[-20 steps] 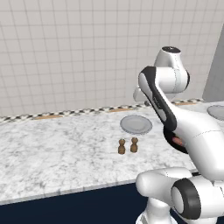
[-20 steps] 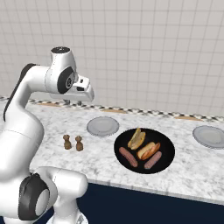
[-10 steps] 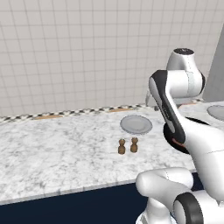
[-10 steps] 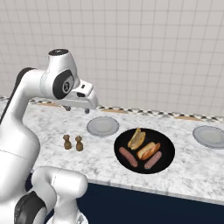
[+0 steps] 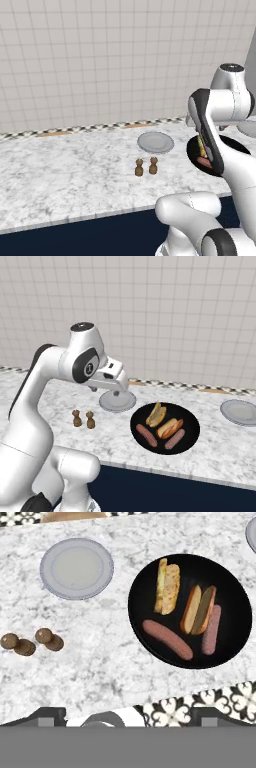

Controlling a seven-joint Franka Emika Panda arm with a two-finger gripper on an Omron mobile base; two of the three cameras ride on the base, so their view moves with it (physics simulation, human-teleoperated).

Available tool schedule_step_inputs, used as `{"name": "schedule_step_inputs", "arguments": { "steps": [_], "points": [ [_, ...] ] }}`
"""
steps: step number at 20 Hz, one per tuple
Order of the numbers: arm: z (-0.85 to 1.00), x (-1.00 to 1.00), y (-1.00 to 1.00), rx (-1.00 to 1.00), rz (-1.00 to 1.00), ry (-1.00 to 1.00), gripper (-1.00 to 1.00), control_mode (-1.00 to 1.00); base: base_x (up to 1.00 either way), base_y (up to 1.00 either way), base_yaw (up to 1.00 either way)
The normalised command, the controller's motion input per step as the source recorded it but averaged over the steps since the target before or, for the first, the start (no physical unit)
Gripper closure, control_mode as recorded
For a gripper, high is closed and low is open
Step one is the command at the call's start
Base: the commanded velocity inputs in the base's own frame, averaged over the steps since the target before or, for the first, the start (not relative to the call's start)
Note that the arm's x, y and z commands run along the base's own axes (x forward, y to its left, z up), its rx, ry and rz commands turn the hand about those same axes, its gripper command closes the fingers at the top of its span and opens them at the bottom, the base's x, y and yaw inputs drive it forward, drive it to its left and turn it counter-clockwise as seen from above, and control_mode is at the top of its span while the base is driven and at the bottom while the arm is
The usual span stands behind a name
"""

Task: Place one bun and one sausage from the bowl on each plate.

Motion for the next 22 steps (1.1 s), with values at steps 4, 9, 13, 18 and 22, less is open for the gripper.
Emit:
{"name": "schedule_step_inputs", "arguments": {
  "steps": [4,9,13,18,22],
  "points": [
    [-0.21,0.03,-0.59,-0.07,-0.11,-0.26,-1.00,-1.00,0.00,0.00,0.00],
    [-0.34,0.31,-0.72,0.06,-0.05,-0.05,-1.00,-1.00,0.00,0.00,0.00],
    [-0.28,0.57,-0.16,0.00,-0.05,0.00,-1.00,-1.00,0.00,0.00,0.00],
    [-0.46,0.54,-0.21,0.00,-0.01,-0.01,-1.00,-1.00,0.00,0.00,0.00],
    [-0.41,0.43,-0.34,0.00,0.00,0.00,-1.00,-1.00,0.00,0.00,0.00]
  ]
}}
